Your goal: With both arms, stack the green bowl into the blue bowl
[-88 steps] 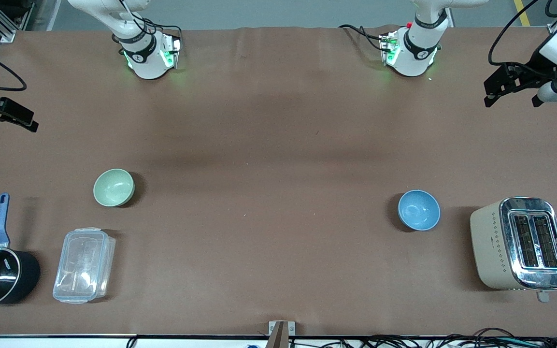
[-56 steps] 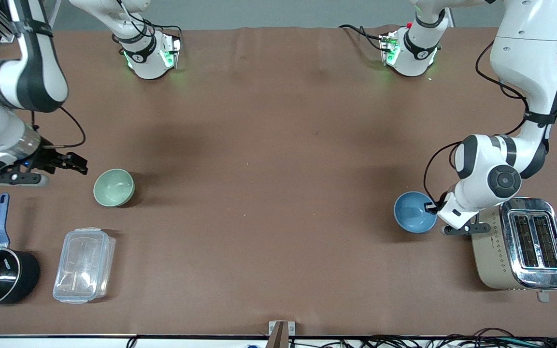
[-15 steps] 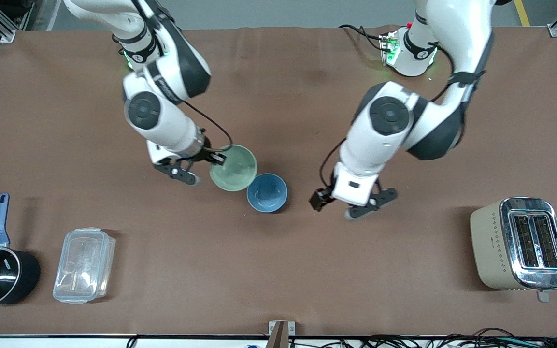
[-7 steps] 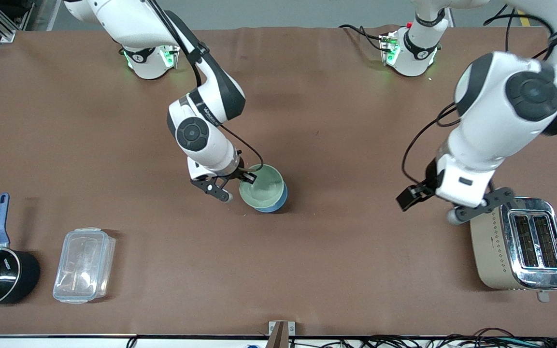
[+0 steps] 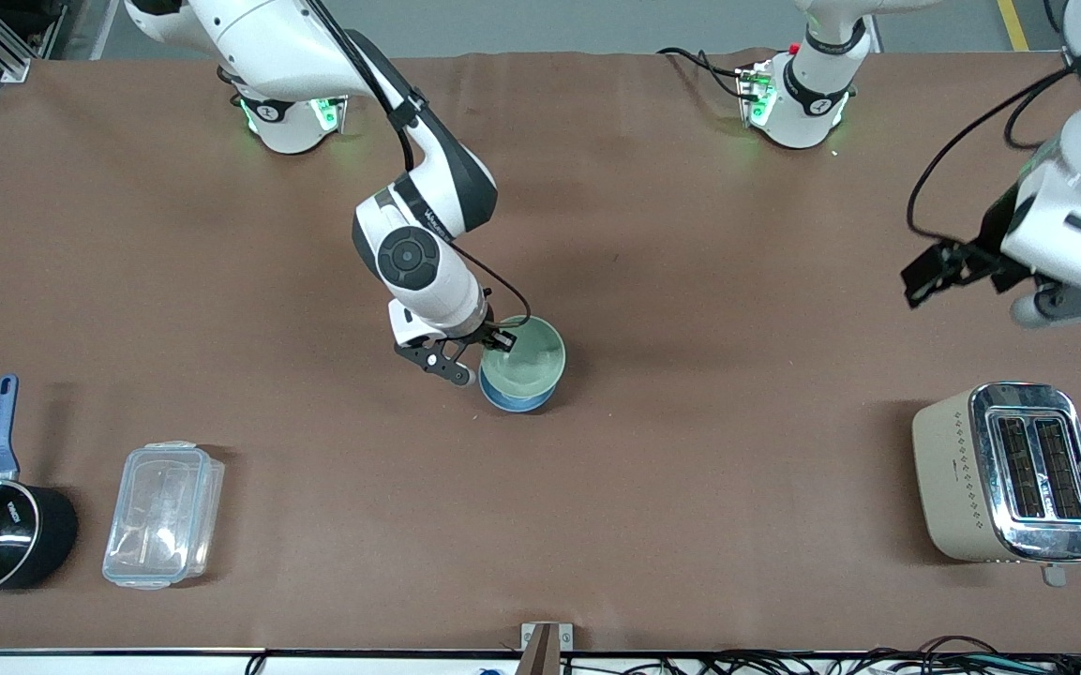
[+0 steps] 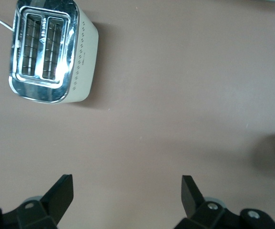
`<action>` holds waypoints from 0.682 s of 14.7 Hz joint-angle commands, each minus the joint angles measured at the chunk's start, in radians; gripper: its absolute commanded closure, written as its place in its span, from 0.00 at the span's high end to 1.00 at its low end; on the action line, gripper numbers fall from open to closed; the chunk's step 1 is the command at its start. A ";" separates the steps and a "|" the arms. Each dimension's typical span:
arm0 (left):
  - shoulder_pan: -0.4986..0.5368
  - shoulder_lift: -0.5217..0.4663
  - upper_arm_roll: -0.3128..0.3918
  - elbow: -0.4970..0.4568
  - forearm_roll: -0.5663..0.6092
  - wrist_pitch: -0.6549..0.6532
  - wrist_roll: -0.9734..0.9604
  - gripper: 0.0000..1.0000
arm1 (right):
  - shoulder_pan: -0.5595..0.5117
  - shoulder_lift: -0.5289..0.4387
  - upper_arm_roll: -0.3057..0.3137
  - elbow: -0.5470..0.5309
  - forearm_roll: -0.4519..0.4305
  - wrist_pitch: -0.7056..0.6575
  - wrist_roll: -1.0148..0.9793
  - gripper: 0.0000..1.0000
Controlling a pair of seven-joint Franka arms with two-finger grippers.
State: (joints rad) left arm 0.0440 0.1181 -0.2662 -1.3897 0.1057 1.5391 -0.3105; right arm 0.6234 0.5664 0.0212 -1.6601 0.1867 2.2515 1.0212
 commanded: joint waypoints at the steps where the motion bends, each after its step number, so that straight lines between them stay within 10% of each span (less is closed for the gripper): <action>1: 0.030 -0.102 0.001 -0.079 -0.009 -0.016 0.146 1.00 | 0.002 0.010 -0.012 -0.015 -0.026 0.031 0.028 0.04; 4: -0.067 -0.158 0.151 -0.126 -0.058 -0.014 0.165 1.00 | -0.005 0.027 -0.014 -0.015 -0.026 0.046 0.030 0.03; 10: -0.056 -0.181 0.171 -0.189 -0.115 0.002 0.194 1.00 | 0.002 0.033 -0.014 -0.024 -0.026 0.059 0.030 0.08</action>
State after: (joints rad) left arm -0.0105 -0.0229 -0.1018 -1.5238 0.0093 1.5197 -0.1292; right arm 0.6229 0.6096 0.0032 -1.6675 0.1777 2.3031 1.0287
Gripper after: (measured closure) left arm 0.000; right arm 0.925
